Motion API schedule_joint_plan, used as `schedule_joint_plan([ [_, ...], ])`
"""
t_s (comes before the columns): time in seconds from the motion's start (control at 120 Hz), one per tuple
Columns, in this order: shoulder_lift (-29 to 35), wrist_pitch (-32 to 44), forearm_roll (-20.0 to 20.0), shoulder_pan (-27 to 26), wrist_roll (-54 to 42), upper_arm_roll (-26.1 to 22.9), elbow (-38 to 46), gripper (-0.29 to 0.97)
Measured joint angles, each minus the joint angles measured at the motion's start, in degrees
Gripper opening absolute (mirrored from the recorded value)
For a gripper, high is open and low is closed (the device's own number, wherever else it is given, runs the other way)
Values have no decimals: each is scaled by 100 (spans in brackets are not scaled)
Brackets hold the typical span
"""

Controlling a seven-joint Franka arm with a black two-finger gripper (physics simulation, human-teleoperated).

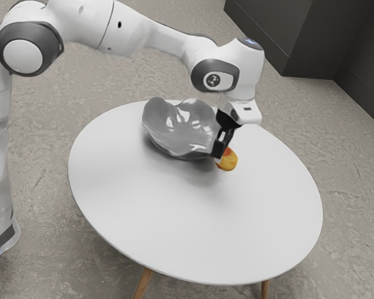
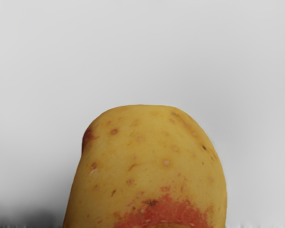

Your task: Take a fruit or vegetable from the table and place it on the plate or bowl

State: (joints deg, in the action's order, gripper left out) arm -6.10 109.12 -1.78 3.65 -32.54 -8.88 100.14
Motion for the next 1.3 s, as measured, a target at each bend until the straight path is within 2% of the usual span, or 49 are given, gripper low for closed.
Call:
schedule_joint_plan([
  [0.35,213,-320,172,-4,-40,322,-476,23],
  [0.733,673,-1051,494,168,-80,800,-475,24],
  [0.967,728,-1433,669,414,-99,864,-476,23],
  [1.042,739,-1478,647,460,-106,856,-476,41],
  [1.108,739,-1508,628,455,-113,854,-475,51],
  [1.3,739,-1544,595,252,-131,853,-475,64],
])
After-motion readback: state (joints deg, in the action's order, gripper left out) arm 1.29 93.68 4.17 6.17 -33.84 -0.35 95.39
